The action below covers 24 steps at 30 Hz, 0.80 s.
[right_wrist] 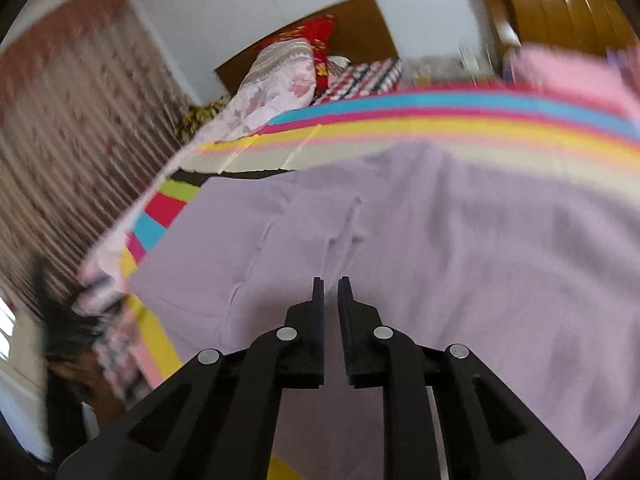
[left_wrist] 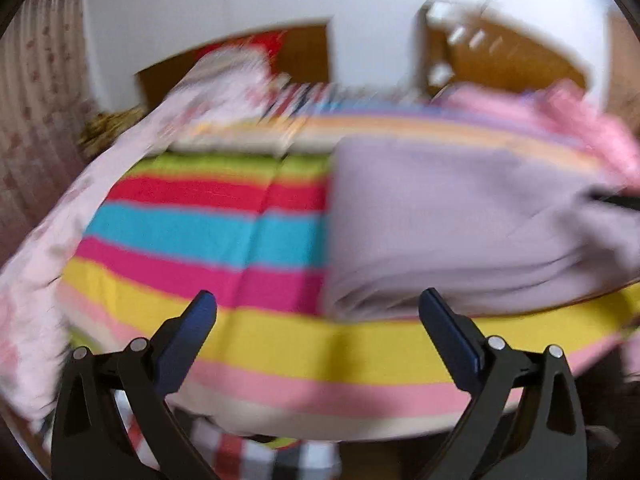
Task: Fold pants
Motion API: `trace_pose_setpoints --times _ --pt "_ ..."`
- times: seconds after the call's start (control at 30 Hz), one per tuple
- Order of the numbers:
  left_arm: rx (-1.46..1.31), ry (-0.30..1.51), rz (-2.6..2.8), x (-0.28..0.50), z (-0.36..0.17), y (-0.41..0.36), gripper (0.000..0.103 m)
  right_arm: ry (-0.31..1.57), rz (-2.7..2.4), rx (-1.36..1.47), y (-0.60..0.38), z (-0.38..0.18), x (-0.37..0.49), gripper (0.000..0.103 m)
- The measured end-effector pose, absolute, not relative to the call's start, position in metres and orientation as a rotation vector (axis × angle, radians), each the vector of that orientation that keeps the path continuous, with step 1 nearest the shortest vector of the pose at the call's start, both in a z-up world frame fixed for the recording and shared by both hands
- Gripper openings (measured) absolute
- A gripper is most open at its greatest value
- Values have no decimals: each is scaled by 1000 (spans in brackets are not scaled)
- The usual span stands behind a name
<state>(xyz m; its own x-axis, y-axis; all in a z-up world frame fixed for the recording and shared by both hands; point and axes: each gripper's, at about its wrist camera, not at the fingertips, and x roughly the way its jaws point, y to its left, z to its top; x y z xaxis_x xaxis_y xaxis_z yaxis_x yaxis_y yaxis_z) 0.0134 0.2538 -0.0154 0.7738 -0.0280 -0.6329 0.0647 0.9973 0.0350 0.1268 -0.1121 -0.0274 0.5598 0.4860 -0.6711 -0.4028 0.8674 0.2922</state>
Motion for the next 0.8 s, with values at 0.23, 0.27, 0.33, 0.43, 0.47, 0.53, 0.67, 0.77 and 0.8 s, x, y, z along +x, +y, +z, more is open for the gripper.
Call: trace_pose_setpoints --times 0.23,0.27,0.33,0.43,0.47,0.53,0.67,0.77,0.8 --pt "-147 645 -184 97 28 223 101 840 591 -72 -42 -27 133 17" --pt "-137 683 -186 112 20 216 101 852 594 -105 -36 -32 131 17" --pt "-133 823 -196 149 -17 202 101 887 559 -161 -35 -48 127 18" --pt "-65 931 -137 167 -63 192 101 883 480 -106 -69 -60 126 80" --pt "-17 907 -129 164 -63 186 101 918 508 -38 -80 -61 129 85" --pt "15 938 -118 159 -55 178 101 919 573 45 -94 -53 134 78" --pt "-196 893 -263 173 -10 187 101 823 598 -64 -80 -23 152 77" --pt "-166 889 -226 202 2 182 101 859 702 -147 -53 -25 175 77" --pt "-124 929 -199 219 -5 174 101 905 700 -191 -46 -33 184 77"
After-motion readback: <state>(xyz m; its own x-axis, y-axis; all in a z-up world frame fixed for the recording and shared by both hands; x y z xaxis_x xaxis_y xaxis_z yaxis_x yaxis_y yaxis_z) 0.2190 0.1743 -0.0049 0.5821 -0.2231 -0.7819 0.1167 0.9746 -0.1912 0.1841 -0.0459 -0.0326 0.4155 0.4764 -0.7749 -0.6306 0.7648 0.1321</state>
